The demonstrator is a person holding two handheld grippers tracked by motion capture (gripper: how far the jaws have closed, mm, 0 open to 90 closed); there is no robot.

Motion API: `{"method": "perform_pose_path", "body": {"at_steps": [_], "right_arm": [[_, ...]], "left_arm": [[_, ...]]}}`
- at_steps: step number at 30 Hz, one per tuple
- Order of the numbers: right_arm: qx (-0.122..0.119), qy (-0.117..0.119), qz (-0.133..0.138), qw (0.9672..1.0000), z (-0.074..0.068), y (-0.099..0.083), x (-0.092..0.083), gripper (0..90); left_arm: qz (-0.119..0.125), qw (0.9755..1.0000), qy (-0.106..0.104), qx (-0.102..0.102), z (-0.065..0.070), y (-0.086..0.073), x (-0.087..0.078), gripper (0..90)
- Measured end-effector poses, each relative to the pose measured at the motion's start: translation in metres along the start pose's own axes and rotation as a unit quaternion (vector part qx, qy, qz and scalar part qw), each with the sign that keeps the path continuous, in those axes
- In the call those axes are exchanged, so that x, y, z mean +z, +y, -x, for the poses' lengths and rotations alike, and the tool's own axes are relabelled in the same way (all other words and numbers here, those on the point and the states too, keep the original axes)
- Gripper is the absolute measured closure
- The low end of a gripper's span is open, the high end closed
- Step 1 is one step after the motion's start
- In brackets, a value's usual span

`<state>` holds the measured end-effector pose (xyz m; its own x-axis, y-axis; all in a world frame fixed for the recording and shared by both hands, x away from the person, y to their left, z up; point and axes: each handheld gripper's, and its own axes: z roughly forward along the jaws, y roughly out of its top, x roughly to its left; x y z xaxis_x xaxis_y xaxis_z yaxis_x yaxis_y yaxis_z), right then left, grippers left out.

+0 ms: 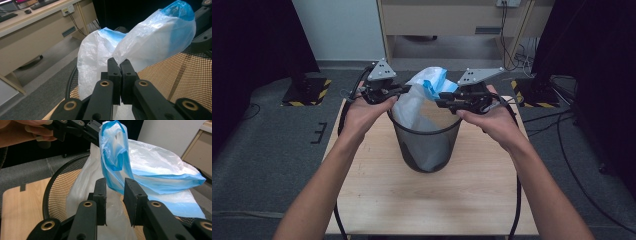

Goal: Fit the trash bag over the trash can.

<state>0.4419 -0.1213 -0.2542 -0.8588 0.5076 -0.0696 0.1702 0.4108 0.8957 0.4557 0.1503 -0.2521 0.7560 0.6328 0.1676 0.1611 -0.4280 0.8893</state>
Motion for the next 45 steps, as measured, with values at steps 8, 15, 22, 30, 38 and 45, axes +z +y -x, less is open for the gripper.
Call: {"method": "perform_pose_path", "body": {"at_steps": [8,15,22,30,38,45], "right_arm": [[-0.001,-0.007,-0.004,1.0,0.002,0.003,0.013,71.1],[-0.001,-0.001,0.011,0.9999,0.0,0.009,0.017,89.4],[0.005,0.002,0.007,1.0,-0.001,0.012,0.017,90.0],[0.004,0.004,0.002,1.0,-0.004,0.013,0.02,90.0],[0.012,-0.019,0.005,0.9997,0.003,0.009,0.01,90.0],[0.016,-0.031,0.003,0.9994,0.011,0.003,0.003,90.0]], "left_arm": [[0.005,0.9999,-0.01,0.009,0.004,0.001,-0.002,88.4],[-0.008,0.9994,-0.016,0.031,0.009,-0.001,-0.003,87.6],[-0.013,0.9984,-0.004,0.055,0.012,-0.001,-0.008,50.6],[-0.021,0.997,0.003,0.075,0.012,0.006,-0.001,60.3],[-0.006,0.9996,0.006,0.027,0.003,0.002,-0.006,88.1],[-0.008,0.9998,0.007,0.018,-0.001,-0.001,-0.011,87.6]]}}
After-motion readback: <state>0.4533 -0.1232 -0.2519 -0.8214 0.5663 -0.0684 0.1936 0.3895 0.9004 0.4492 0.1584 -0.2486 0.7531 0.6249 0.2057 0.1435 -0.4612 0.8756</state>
